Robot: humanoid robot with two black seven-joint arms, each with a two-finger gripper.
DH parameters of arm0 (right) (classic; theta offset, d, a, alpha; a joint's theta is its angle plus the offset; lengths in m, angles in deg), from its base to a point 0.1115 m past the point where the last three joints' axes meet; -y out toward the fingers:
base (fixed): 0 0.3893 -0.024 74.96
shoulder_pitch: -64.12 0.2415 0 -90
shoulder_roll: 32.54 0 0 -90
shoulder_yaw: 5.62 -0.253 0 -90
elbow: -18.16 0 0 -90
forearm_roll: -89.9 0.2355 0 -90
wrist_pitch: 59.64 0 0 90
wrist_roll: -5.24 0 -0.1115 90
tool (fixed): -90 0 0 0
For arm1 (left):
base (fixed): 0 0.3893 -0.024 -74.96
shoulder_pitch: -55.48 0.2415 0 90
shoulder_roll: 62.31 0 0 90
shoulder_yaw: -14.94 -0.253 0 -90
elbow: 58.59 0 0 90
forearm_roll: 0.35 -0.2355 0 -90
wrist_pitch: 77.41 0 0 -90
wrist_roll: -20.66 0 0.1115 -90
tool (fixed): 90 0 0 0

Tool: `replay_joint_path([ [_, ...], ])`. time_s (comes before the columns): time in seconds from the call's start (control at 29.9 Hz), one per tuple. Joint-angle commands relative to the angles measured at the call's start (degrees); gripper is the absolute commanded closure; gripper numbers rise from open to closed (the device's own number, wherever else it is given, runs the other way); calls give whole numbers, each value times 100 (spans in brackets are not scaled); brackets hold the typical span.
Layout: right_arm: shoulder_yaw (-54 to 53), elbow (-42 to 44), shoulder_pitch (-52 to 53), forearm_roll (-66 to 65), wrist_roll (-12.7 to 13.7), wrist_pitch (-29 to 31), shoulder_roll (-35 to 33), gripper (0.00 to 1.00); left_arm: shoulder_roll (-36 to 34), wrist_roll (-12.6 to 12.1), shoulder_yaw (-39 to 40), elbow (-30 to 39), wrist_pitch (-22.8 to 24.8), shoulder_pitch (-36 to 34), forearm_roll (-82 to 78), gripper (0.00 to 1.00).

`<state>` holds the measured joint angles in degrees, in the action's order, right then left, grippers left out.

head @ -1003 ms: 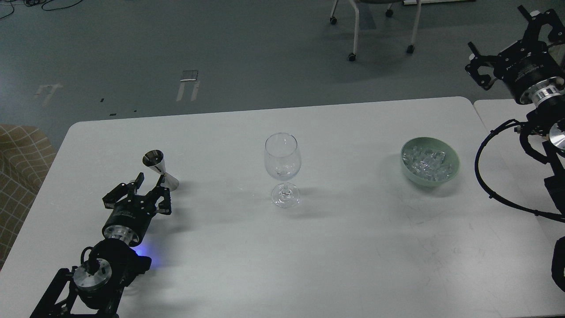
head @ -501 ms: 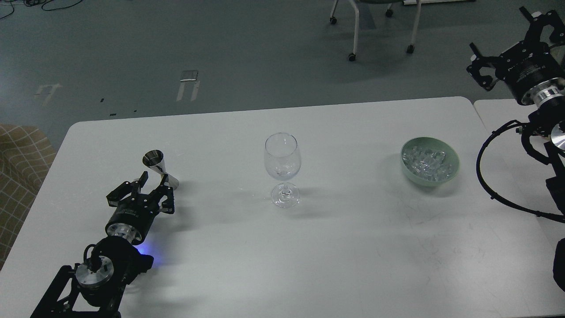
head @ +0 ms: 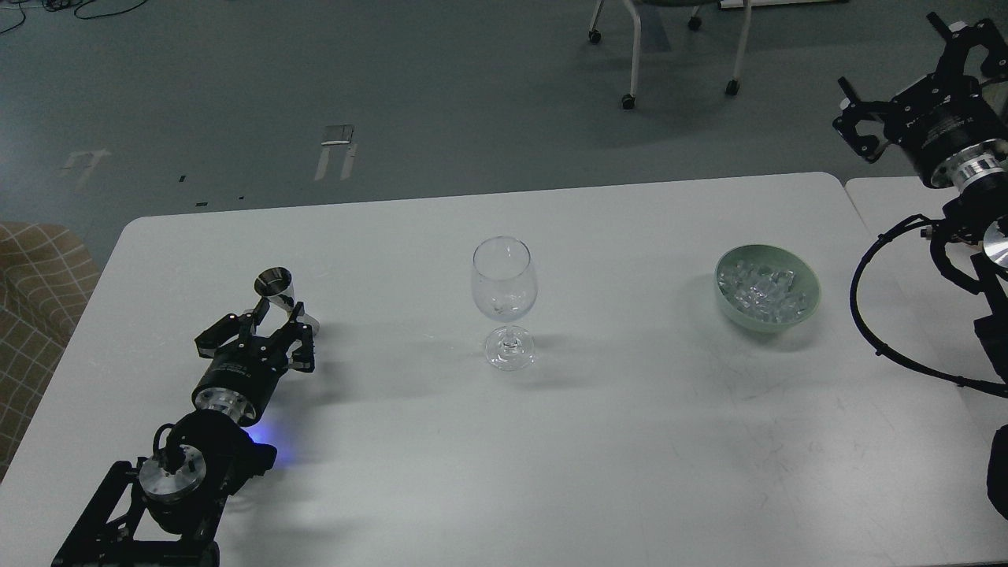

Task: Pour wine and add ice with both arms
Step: 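Close the left gripper around the metal jigger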

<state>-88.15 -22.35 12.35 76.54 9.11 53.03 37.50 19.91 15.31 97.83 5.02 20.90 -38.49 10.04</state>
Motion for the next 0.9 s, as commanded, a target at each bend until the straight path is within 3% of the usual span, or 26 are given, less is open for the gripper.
replay_joint_path([
  [0.0,0,-1,0,0,0,0,-34,0,5,-10,-19,-68,3,-86,-11,55],
  [0.17,0,-1,-17,0,0,0,-87,0,5,-10,-19,-445,117,-236,-28,56],
  [0.67,0,0,-44,0,0,0,-87,0,66,-10,-28,-587,161,-420,-28,61],
  [0.77,9,8,-44,0,0,0,-113,0,66,-10,-28,-613,170,-438,-28,68],
  [0.87,9,17,-53,0,0,0,-113,0,75,-19,-36,-701,232,-473,-37,82],
])
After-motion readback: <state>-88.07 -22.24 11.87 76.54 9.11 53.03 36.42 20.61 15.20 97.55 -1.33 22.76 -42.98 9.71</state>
